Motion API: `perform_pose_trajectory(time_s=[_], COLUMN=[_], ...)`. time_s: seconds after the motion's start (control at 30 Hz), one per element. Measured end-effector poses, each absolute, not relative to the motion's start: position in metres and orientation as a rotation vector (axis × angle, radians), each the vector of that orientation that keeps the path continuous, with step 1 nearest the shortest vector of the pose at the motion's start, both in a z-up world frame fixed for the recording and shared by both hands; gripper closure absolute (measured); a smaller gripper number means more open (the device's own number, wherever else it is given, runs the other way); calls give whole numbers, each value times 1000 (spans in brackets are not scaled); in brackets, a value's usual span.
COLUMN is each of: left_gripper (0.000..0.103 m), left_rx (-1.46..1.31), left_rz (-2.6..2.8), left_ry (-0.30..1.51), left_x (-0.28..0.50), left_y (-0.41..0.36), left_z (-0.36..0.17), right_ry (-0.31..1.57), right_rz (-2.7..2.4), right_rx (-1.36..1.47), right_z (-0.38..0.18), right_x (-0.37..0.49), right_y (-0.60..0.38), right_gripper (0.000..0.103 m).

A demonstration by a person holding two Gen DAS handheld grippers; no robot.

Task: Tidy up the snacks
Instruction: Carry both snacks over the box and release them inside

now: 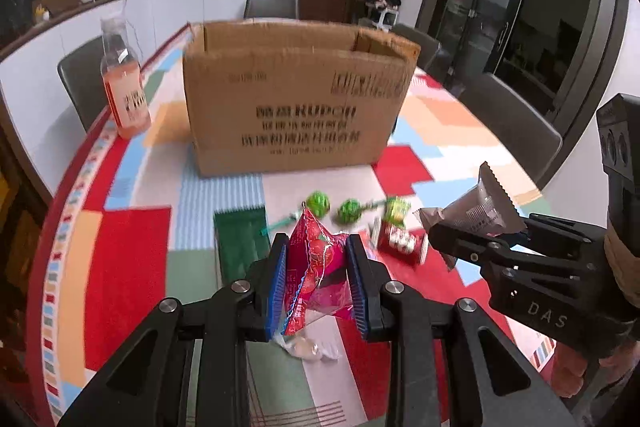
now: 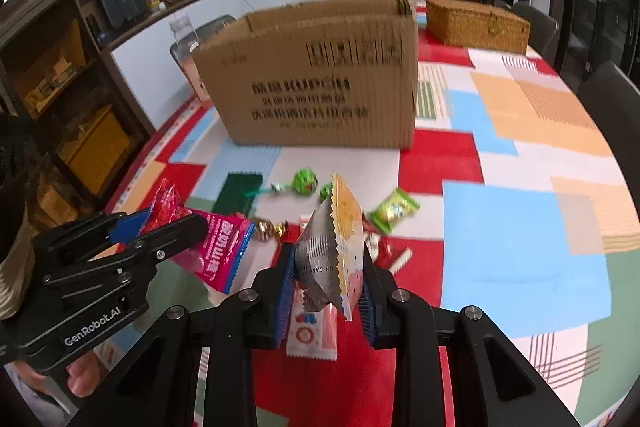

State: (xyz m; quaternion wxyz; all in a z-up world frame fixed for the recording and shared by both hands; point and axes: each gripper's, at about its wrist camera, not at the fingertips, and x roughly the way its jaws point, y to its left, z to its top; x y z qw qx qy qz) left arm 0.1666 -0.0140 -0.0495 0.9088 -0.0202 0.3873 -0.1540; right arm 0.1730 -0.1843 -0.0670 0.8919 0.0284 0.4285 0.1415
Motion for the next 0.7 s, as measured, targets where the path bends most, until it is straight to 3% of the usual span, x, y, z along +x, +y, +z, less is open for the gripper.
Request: perform_pose_trajectory(time_s=[0.7], left_gripper=[74], left_rx=[16], left_rz=[-263], left_ry=[491], left_x=[220], left_y=[-3], left_z=[54], right_ry=[601], right_rz=[306], right_rx=[48], right_z=[29], right_x=[230], right_y=[-177], right_gripper=[74])
